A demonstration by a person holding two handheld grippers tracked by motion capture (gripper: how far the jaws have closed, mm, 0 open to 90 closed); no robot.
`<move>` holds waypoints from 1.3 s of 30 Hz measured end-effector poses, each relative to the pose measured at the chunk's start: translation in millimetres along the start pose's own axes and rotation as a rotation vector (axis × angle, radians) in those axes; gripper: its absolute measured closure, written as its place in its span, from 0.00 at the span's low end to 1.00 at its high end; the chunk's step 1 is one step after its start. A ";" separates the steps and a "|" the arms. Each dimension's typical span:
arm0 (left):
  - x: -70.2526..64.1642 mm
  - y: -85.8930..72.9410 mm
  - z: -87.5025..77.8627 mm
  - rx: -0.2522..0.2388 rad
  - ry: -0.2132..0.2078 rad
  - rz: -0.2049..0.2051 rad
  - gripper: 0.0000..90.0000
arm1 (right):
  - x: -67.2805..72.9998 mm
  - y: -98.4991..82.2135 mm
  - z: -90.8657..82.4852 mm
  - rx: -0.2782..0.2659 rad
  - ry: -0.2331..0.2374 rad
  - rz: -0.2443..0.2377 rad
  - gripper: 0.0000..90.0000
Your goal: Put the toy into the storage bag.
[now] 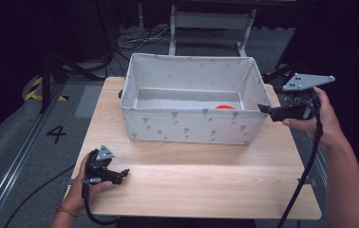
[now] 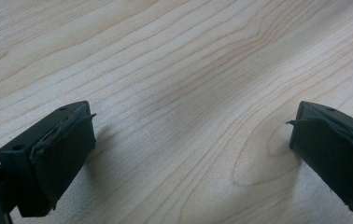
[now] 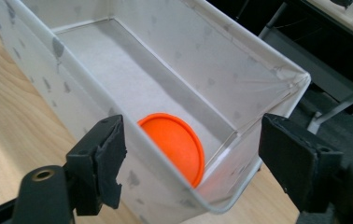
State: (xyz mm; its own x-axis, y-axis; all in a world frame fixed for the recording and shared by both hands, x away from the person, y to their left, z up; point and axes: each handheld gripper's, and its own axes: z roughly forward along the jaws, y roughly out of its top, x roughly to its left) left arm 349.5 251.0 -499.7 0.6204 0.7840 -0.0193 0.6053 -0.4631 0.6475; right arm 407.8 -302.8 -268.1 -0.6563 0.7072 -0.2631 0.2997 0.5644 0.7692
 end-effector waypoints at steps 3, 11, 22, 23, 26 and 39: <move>-0.2 -0.1 -0.1 0.000 0.001 -0.001 0.01 | 5.5 -14.9 -6.7 -0.016 -0.041 0.005 0.25; -0.8 -0.5 -0.4 -0.002 0.009 -0.006 0.01 | 15.4 -59.5 -12.9 -0.004 -0.072 0.017 0.23; -0.9 -0.4 -0.5 0.001 0.009 -0.008 0.00 | 36.9 -122.3 8.9 0.066 -0.065 0.002 0.23; -0.7 -0.3 -0.3 0.001 0.008 -0.009 0.00 | 38.7 -128.2 11.4 0.071 -0.061 0.004 0.23; -1.2 -0.4 -0.4 0.005 0.004 -0.018 0.00 | 46.6 -150.3 20.8 0.088 -0.045 0.012 0.23; -0.9 -0.2 -0.1 0.005 0.004 -0.018 0.00 | 59.2 -217.4 41.8 0.110 0.031 0.157 0.22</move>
State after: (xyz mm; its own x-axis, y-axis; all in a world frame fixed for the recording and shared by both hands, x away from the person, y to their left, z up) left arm 348.8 250.4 -499.7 0.6075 0.7938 -0.0280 0.6186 -0.4507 0.6436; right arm 332.8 -365.9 -475.2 -0.6164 0.7774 -0.1255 0.4728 0.4928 0.7305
